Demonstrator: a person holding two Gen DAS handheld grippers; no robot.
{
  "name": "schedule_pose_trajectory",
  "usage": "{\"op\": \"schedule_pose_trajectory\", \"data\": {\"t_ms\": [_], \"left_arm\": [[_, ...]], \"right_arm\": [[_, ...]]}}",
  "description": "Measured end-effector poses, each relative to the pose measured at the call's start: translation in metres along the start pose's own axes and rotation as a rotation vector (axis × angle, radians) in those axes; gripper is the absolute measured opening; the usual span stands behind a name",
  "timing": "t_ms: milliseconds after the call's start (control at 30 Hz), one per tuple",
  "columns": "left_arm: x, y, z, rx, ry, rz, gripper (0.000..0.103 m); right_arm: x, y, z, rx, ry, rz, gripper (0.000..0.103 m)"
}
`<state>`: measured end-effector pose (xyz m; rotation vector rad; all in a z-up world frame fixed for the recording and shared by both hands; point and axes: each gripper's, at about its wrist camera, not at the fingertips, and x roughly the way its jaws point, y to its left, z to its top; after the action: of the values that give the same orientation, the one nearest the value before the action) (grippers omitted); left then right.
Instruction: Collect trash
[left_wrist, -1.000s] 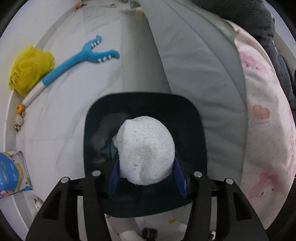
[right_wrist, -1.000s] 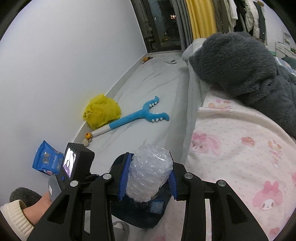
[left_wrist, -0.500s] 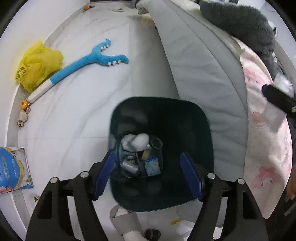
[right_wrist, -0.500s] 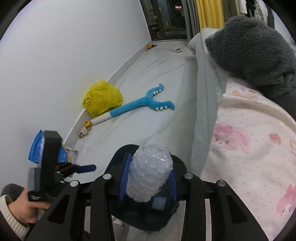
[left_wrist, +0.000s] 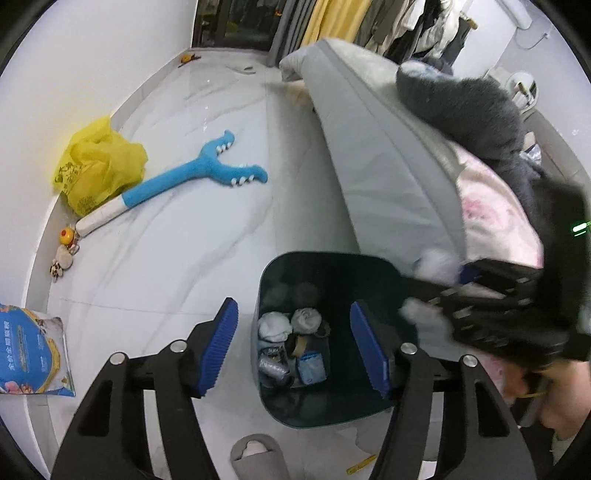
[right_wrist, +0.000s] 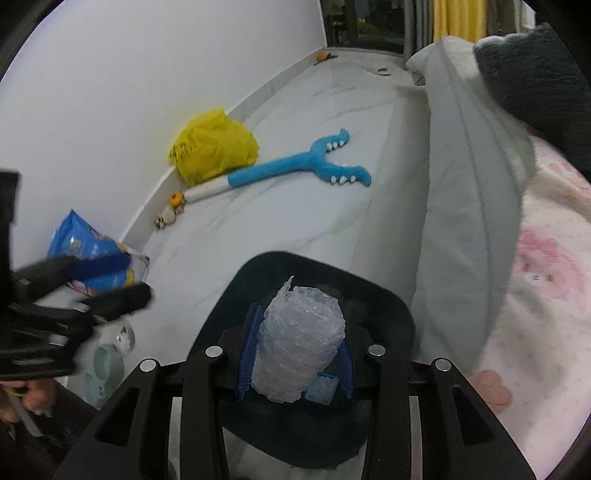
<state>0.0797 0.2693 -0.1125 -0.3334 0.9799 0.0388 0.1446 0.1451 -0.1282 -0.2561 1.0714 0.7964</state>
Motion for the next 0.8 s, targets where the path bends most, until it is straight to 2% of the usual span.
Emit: {"op": "schedule_pose_trajectory", "data": {"t_ms": [167, 300, 433, 500, 633, 800], "left_arm": [[-0.024, -0.009, 0.005, 0.024, -0.071, -0.002, 0.065], [-0.039, -0.009, 0.009, 0.017, -0.111, -0.012, 0.065], [-0.055, -0.014, 0.013, 0.028, -0.151, -0.001, 0.065], [-0.062, -0.019, 0.012, 0.040, -0.170, 0.003, 0.065], [-0.073, -0.027, 0.010, 0.042, -0.195, 0.015, 0.067], [-0.084, -0.052, 0.007, 0.084, -0.235, 0.032, 0.075]], "right_arm": [[0.016, -0.007, -0.001, 0.018, 0.038, -0.016, 0.042], [0.021, -0.013, -0.005, 0.040, 0.060, -0.011, 0.061], [0.014, -0.013, -0.009, 0.041, 0.059, -0.005, 0.067], [0.004, -0.013, -0.010, 0.039, 0.043, 0.004, 0.071], [-0.025, -0.015, -0.013, 0.027, -0.003, 0.003, 0.073], [-0.079, -0.029, -0.022, 0.014, -0.100, -0.067, 0.081]]}}
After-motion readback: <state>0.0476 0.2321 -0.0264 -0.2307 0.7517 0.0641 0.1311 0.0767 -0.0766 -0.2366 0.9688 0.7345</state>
